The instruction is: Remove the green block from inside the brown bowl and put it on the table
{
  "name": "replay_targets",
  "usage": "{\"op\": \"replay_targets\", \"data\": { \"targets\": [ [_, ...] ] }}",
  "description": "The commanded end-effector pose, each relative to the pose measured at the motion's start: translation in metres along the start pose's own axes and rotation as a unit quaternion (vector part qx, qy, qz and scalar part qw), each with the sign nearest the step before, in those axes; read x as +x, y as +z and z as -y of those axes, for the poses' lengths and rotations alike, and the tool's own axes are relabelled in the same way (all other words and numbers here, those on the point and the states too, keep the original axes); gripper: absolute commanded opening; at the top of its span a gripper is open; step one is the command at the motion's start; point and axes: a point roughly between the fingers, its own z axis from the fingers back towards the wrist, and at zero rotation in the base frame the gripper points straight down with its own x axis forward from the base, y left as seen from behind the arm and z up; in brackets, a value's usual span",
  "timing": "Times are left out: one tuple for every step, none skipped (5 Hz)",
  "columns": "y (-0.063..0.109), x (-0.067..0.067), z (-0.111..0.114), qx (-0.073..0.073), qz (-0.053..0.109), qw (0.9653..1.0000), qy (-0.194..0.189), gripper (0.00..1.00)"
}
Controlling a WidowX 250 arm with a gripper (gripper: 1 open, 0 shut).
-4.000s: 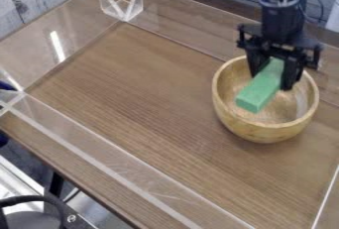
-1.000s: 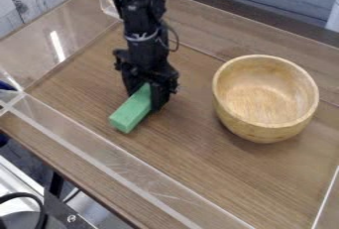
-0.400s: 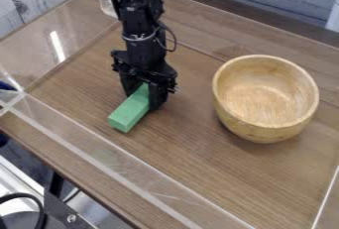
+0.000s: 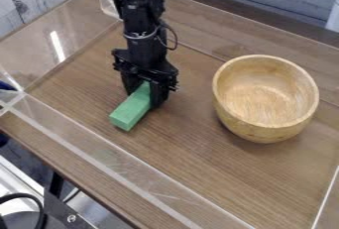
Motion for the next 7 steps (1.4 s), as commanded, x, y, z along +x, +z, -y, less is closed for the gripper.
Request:
{"op": "replay_targets", "data": {
  "targets": [
    [0.008, 0.009, -0.001, 0.003, 0.016, 0.9999, 0.002, 0.0],
    [0.007, 0.01, -0.001, 0.002, 0.014, 0.9999, 0.004, 0.0],
    [0.007, 0.01, 0.0, 0.0, 0.011, 0.9999, 0.006, 0.0],
    [0.009, 0.01, 0.0, -0.001, 0.008, 0.9999, 0.007, 1.0],
    [0.014, 0.01, 0.002, -0.002, 0.007, 0.9999, 0.01, 1.0],
    [0.022, 0.01, 0.003, -0.004, 0.009, 0.9999, 0.013, 1.0],
    [0.031, 0.011, 0.004, -0.006, 0.012, 0.9998, 0.015, 1.0]
  ]
}}
